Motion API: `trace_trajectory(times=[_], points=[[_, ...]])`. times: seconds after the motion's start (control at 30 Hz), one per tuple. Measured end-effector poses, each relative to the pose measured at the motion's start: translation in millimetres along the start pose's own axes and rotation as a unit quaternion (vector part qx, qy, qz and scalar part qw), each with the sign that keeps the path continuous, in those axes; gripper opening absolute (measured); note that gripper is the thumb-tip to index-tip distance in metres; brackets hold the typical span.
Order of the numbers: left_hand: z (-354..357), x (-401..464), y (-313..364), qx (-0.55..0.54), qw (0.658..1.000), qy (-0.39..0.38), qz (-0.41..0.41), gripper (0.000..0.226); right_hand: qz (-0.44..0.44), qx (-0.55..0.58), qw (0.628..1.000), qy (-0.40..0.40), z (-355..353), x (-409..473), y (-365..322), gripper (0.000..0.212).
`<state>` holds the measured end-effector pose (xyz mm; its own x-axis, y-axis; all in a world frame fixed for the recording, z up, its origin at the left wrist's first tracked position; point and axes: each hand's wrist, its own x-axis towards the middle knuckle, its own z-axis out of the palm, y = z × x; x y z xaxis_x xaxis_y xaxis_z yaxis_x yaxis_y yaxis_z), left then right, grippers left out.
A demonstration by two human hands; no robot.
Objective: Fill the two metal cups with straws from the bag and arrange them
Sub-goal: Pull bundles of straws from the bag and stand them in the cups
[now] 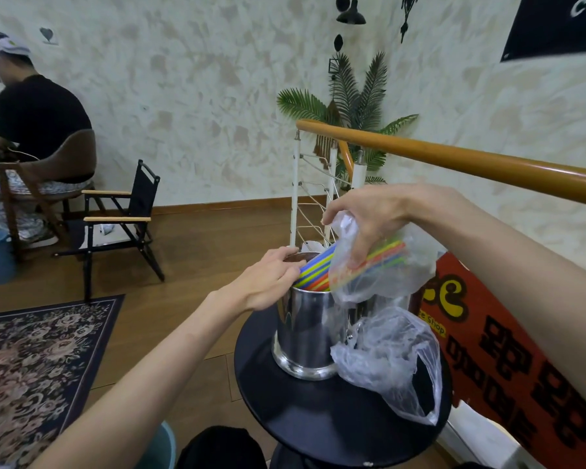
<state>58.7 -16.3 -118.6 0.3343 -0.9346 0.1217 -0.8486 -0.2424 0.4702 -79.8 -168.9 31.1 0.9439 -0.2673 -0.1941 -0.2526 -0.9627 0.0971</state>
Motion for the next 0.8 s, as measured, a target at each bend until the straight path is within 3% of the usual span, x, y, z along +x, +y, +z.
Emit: trace_trajectory(times=[0.13, 0.27, 0.33, 0.4, 0.53, 0.8], points=[[-1, 2, -6, -0.036, 0.999, -0.008, -0.022, 0.064, -0.010, -0.012, 1.000, 0.002, -2, 8, -12, 0.094], [7, -2, -9, -0.135, 0.988, 0.069, -0.028, 0.054, -0.026, -0.023, 0.999, 0.000, 2, 21, -22, 0.092], [13, -6, -11, -0.194, 0.978, 0.074, -0.023, 0.062, -0.030, -0.022, 0.999, 0.003, 4, 24, -23, 0.094], [16, -9, -13, -0.221, 0.974, 0.056, -0.015, 0.088, -0.031, -0.018, 0.999, 0.002, 5, 25, -23, 0.096], [18, -11, -15, -0.146, 0.987, 0.063, 0.006, 0.118, -0.040, -0.025, 0.999, 0.005, 10, 30, -28, 0.099], [9, -10, -22, -0.130, 0.988, 0.072, 0.038, 0.098, -0.056, 0.012, 0.996, 0.073, -14, 5, -11, 0.102]])
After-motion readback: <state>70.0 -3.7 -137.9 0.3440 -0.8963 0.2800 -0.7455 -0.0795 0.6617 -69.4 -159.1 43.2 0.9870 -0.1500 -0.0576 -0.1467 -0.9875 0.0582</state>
